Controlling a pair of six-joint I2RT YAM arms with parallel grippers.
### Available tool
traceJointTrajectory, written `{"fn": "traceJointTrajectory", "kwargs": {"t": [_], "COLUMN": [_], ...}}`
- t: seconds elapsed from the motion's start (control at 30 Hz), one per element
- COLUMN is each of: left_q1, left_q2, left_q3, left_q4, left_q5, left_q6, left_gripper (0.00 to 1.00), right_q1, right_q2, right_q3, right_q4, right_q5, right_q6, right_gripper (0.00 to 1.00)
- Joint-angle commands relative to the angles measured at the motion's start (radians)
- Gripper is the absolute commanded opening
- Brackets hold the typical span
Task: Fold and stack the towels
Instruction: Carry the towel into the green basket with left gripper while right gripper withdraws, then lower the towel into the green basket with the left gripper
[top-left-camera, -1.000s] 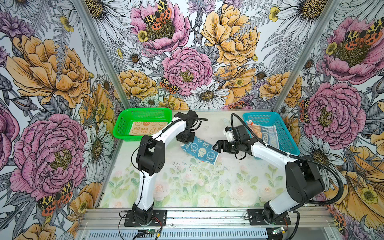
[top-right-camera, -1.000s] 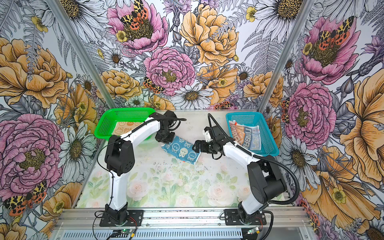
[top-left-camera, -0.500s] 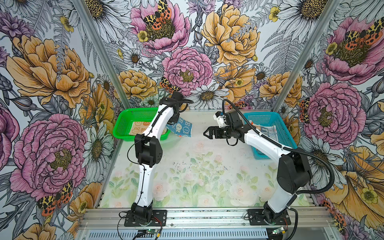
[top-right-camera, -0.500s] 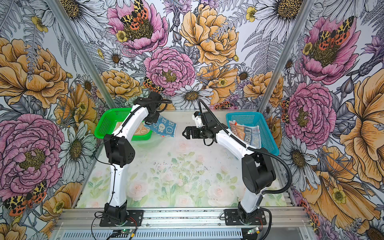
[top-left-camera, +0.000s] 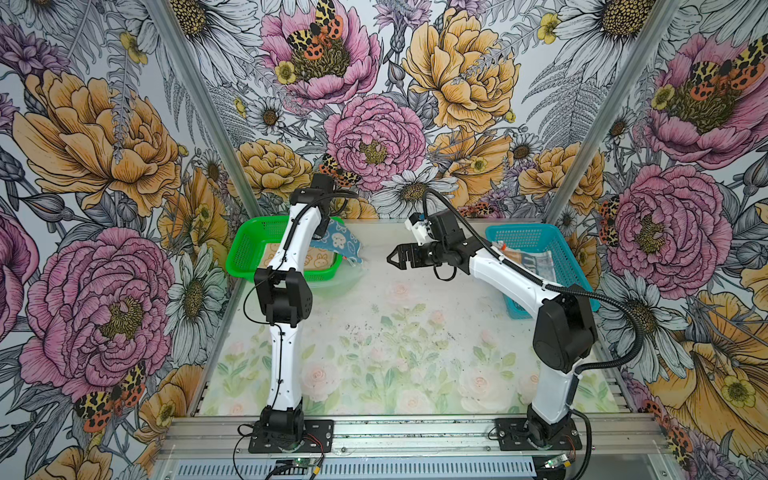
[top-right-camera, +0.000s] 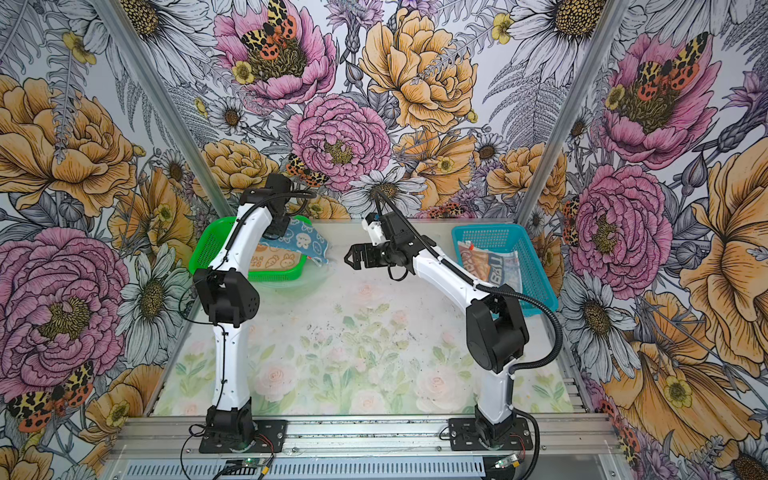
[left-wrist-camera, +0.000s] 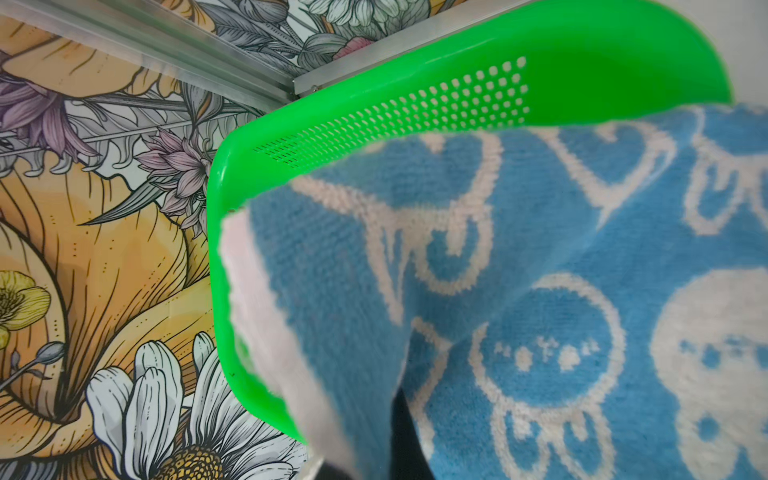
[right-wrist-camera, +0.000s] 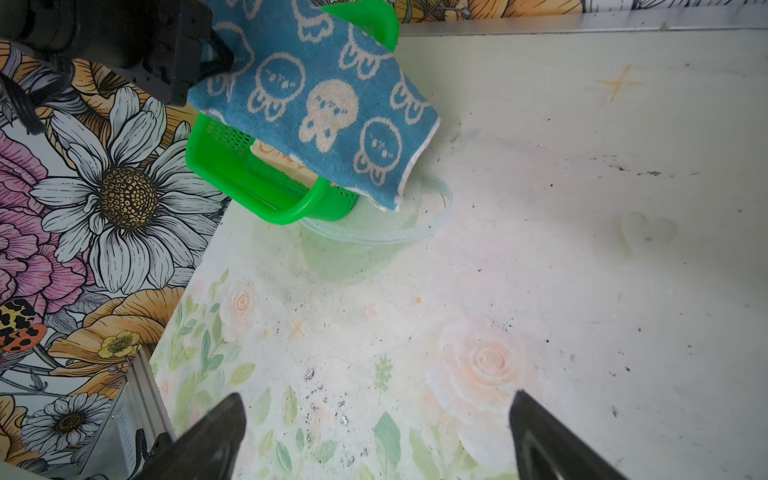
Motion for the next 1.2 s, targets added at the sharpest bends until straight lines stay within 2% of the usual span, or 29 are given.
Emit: {"fn": "traceJointTrajectory", "kwargs": {"t": [0.0, 0.43, 0.8, 1.03, 1.17], "left_q1": [0.035, 0.112, 0.146, 0.152, 0.150], "left_q2": [0.015, 0.036, 0.085, 0.066, 0.020], "left_q3": [-0.018, -0.120, -0.116, -0.092, -0.079], "left_q4": [0.065, 0.158, 0.171, 0.168, 0.167], "left_q5": [-0.027, 0.005, 0.016, 0.026, 0.076], "left_q6": [0.058, 0.101, 0.134, 0.124, 0.104], "left_gripper": [0.00, 0.00, 0.00, 0.00, 0.00], "right_q1": [0.011, 0.019, 0.021, 0.022, 0.024], "right_q2": [0.033, 0.113, 0.119, 0.112, 0.110], "right_q3": [0.059, 0.177, 0.160, 0.140, 0.141], "right_q4": [-0.020, -0.090, -0.109, -0.111, -0.109], "right_q5": [0.001, -0.005, -0.001, 0.001, 0.006], "right_q6": [-0.015, -0.016, -0.009, -0.005, -0.003], "right_gripper": [0.99, 0.99, 0.99, 0.99, 0.99]}}
